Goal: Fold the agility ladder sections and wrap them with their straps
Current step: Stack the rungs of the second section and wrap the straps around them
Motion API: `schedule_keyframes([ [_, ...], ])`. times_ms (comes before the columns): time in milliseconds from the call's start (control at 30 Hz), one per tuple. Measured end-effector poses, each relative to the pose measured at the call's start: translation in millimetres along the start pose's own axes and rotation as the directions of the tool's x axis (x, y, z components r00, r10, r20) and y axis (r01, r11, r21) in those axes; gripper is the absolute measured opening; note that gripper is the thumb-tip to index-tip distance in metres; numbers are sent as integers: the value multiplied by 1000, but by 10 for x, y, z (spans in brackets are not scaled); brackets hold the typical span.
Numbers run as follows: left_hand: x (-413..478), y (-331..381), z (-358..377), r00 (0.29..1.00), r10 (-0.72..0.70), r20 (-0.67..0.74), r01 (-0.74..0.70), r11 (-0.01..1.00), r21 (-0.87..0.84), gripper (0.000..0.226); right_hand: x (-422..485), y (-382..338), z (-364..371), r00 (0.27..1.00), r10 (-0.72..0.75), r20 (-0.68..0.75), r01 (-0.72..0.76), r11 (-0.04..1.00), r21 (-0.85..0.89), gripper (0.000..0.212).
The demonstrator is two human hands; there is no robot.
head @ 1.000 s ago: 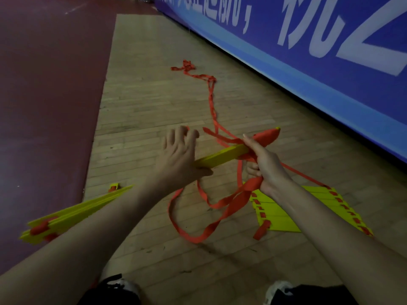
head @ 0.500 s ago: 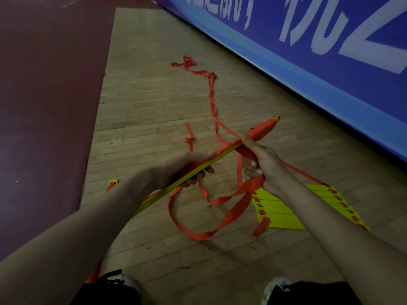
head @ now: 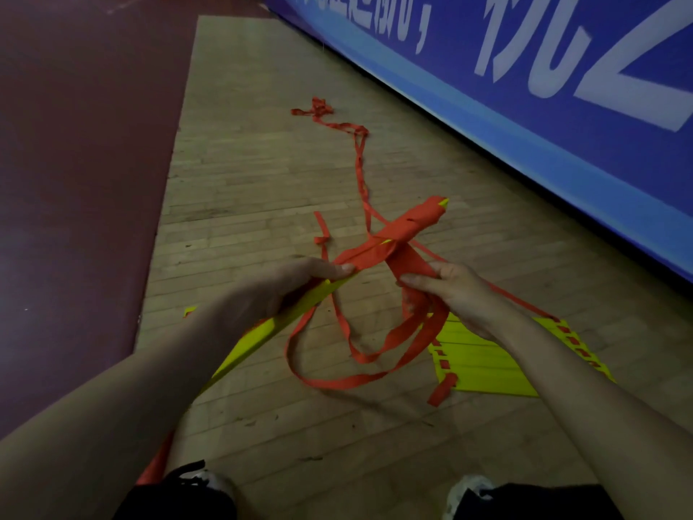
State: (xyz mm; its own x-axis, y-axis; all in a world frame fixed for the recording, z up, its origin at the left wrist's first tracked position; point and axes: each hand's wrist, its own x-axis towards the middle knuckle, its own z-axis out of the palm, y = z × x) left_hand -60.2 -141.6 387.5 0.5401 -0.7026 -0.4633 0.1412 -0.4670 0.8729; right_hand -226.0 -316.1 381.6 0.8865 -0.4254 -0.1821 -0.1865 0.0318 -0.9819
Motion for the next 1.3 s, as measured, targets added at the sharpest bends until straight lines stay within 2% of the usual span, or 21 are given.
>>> schedule_keyframes([
  [67,12,-15,-2,999,19,-40,-20,1000,-19,37,9,19,7,1000,-31,-6,30,997,-72,4],
  [267,-59,49,125,980,103,-167,-92,993,72,25,65,64,88,992,-99,-78,89,988,-124,12],
  [367,-69,37,187,952,187,-243,-151,976,158,16,81,94,131,979,-159,-124,123,958,-261,19],
  [433,-56,14,229,926,263,-272,-196,948,251,17,87,96,158,965,-239,-104,189,917,-351,17],
  [500,-48,1,254,908,320,-269,-212,907,365,22,92,112,153,964,-243,-106,184,901,-392,16],
  [600,-32,-20,266,895,371,-246,-240,867,436,27,83,136,121,975,-188,-120,130,916,-379,21],
  [667,-28,-34,262,877,420,-232,-262,825,502,26,72,121,114,983,-132,-131,93,958,-270,19],
  [767,-23,-66,269,827,521,-212,-304,732,610,24,35,80,203,989,-38,-141,35,999,-18,11],
  [833,-51,-83,294,761,621,-189,-320,613,722,24,34,70,260,981,-60,-186,59,998,-11,15],
  [900,-70,-106,314,662,739,-126,-310,422,852,28,23,13,324,972,-37,-234,42,999,17,22],
  [967,-53,-133,331,533,846,20,-318,178,931,28,19,-59,374,955,13,-298,8,998,68,38],
  [1033,-39,-174,355,457,872,176,-336,-14,942,20,21,-107,421,925,27,-378,-3,998,63,43],
  [1133,-12,-237,394,425,879,217,-326,-74,942,27,23,-105,492,901,19,-433,18,997,81,27],
  [1233,20,-258,358,372,902,220,-280,-117,953,22,-10,-121,502,923,48,-383,19,985,170,23],
  [1267,12,-257,338,400,896,192,-285,-77,955,26,-20,-137,489,934,54,-353,16,981,193,25],
  [1300,-27,-235,330,469,873,132,-303,19,953,31,-29,-161,476,943,59,-328,15,976,218,28],
])
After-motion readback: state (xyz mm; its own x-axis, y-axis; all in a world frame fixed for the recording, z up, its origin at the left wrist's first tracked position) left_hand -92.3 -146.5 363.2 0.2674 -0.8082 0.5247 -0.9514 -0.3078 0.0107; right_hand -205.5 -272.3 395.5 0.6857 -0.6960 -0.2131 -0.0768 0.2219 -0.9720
